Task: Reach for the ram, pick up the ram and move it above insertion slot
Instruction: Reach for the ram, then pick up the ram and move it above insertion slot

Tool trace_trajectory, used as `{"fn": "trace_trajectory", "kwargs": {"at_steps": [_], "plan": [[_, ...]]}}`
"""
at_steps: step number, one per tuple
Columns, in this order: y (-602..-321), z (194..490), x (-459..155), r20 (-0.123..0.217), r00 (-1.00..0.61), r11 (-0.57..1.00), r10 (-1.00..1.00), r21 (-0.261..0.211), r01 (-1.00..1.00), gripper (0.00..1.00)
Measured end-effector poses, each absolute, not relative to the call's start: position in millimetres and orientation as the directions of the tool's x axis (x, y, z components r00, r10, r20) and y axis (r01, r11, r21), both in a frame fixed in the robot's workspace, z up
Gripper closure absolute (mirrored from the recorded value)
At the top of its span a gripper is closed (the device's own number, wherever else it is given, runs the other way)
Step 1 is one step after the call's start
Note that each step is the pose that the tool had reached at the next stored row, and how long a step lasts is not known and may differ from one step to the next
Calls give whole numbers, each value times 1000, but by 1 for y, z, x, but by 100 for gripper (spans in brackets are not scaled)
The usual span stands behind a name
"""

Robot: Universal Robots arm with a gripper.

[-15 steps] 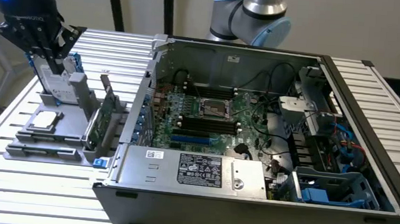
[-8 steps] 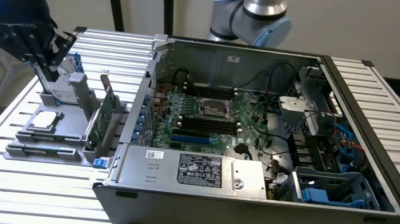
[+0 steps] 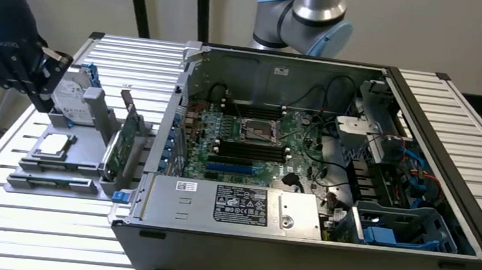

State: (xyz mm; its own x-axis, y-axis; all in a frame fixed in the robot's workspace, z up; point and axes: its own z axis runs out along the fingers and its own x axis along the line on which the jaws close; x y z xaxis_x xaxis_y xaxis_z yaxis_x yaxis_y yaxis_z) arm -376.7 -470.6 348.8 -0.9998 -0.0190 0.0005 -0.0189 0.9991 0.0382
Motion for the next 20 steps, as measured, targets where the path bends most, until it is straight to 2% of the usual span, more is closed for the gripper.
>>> {"fn": "trace_trajectory", "kwargs": {"at_steps": [10,20], "plan": [[-481,348,-397,0,-999,999,-33,38,-33,89],[-481,348,-397,0,-977,977,-212,38,-212,89]]}}
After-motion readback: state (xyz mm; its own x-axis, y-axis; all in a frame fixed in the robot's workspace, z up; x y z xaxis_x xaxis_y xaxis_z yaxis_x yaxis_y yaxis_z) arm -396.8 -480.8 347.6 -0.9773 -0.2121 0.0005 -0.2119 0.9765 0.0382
